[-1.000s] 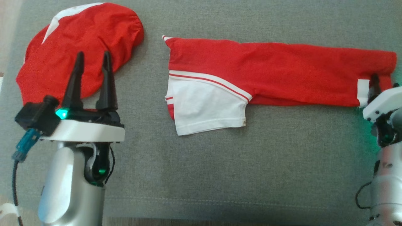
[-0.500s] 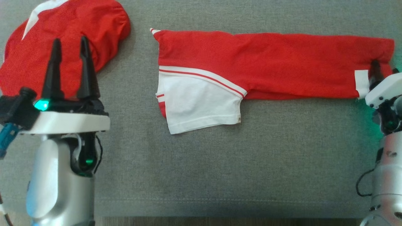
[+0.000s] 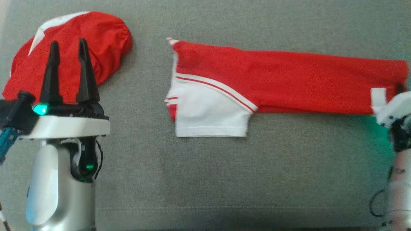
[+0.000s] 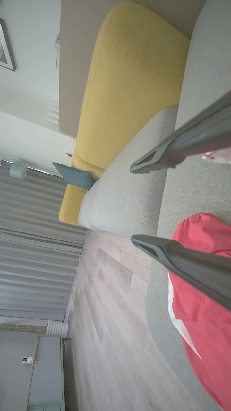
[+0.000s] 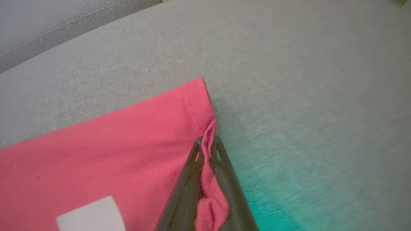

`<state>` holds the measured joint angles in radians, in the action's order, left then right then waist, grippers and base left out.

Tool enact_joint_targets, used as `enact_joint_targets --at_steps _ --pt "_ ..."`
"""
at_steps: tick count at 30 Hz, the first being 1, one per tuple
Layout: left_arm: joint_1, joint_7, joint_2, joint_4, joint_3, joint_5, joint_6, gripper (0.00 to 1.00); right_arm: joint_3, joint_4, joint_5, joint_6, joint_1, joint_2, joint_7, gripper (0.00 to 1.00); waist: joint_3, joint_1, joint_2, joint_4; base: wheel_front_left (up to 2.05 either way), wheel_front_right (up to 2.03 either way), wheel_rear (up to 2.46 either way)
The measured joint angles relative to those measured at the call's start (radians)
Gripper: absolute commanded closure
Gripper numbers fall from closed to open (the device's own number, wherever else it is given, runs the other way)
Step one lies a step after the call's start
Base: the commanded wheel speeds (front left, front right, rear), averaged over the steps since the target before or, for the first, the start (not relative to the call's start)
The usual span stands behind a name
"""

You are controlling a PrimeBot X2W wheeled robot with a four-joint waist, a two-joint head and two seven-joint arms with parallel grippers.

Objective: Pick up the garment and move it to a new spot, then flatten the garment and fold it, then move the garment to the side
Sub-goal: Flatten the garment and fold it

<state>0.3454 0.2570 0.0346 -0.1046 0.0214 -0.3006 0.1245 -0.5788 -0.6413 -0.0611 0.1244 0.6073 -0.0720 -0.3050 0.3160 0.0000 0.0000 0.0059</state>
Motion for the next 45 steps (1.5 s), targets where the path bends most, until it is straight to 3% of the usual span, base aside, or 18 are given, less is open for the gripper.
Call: enact_joint_targets --at_steps 8,13,18,22,34,45 --pt "-0.049 0.000 0.000 -0.003 -0.001 0.000 0.000 0.00 -0.089 0.113 -0.298 0.000 -0.015 -0.048 0.088 1.00 -0.063 0.0000 0.0000 -0.005 0.00 0.00 0.00" --pt "-0.066 0.000 0.000 -0.007 -0.005 -0.003 0.000 0.00 -0.107 0.118 -0.329 0.000 -0.015 -0.006 0.094 1.00 -0.099 0.0000 0.0000 -0.003 0.00 0.00 0.00" --pt "-0.096 0.000 0.000 -0.018 -0.013 -0.021 0.000 0.00 -0.057 0.105 -0.273 0.000 -0.015 0.012 0.087 1.00 -0.138 0.0000 0.0000 0.004 0.00 0.00 0.00" --pt "-0.114 0.000 0.000 -0.021 -0.020 -0.026 -0.002 0.00 0.038 0.110 -0.185 0.000 -0.016 0.020 0.065 1.00 -0.173 0.0000 0.0000 0.011 0.00 0.00 0.00" --pt "-0.160 0.000 0.000 -0.025 -0.039 -0.038 -0.019 0.00 0.443 0.123 0.357 0.000 -0.077 0.019 0.027 1.00 -0.223 0.0000 0.0000 0.043 0.00 0.00 0.00" --pt "-0.160 0.000 0.000 -0.028 -0.075 -0.048 -0.028 0.00 0.834 -0.093 0.784 0.000 -0.065 0.016 0.274 1.00 -0.218 0.0000 0.0000 0.096 0.00 0.00 0.00"
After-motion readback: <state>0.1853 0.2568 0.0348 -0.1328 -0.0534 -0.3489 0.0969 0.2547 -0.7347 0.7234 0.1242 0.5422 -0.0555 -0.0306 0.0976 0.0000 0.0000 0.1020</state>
